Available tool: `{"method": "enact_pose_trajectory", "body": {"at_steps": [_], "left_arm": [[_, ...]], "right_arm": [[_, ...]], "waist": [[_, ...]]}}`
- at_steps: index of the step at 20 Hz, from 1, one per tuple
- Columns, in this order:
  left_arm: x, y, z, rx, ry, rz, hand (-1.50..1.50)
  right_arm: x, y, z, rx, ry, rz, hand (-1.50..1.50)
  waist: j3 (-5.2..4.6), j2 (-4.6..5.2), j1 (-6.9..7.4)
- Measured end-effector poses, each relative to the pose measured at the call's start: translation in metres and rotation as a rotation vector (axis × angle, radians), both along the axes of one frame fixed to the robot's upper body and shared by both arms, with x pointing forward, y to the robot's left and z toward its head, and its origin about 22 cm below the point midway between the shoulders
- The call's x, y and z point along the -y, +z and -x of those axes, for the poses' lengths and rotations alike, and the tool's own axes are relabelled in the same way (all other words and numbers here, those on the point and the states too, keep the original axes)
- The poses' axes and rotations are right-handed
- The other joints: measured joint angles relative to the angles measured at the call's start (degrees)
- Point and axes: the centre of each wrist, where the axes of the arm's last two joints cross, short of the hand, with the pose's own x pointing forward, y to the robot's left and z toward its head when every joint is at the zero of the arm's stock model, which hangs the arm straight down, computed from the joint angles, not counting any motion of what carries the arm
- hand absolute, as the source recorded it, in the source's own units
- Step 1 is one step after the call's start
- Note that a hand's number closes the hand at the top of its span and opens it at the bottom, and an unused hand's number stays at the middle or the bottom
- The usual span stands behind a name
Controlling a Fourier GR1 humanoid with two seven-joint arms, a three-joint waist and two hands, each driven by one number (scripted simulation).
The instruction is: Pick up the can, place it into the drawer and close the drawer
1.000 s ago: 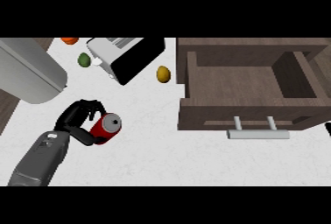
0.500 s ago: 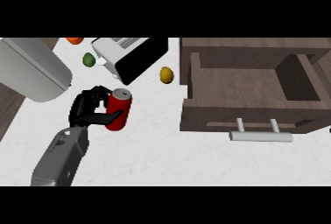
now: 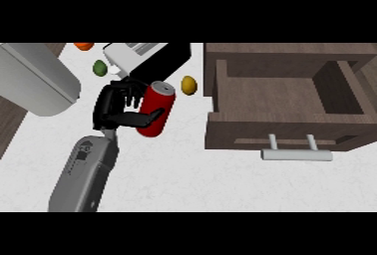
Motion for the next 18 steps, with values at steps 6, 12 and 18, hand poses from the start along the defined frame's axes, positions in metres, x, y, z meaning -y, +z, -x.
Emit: {"method": "enact_pose_trajectory", "body": {"at_steps": [6,12,18], "left_arm": [[0.046,0.068,-0.002,0.018,-0.034,-0.009,1.5],[0.086,0.116,-0.006,0.041,-0.064,-0.044,1.5],[0.129,0.161,-0.015,0.078,-0.076,-0.063,1.5]], "right_arm": [[-0.004,-0.003,0.0,0.006,0.015,-0.002,-1.5],[0.0,-0.004,-0.004,0.006,0.013,0.002,-1.5],[0.002,-0.007,-0.008,0.006,0.013,-0.001,-1.5]], "waist": [[-0.04,0.26,-0.83],[-0.08,0.51,-1.4],[-0.07,0.61,-1.82]]}}
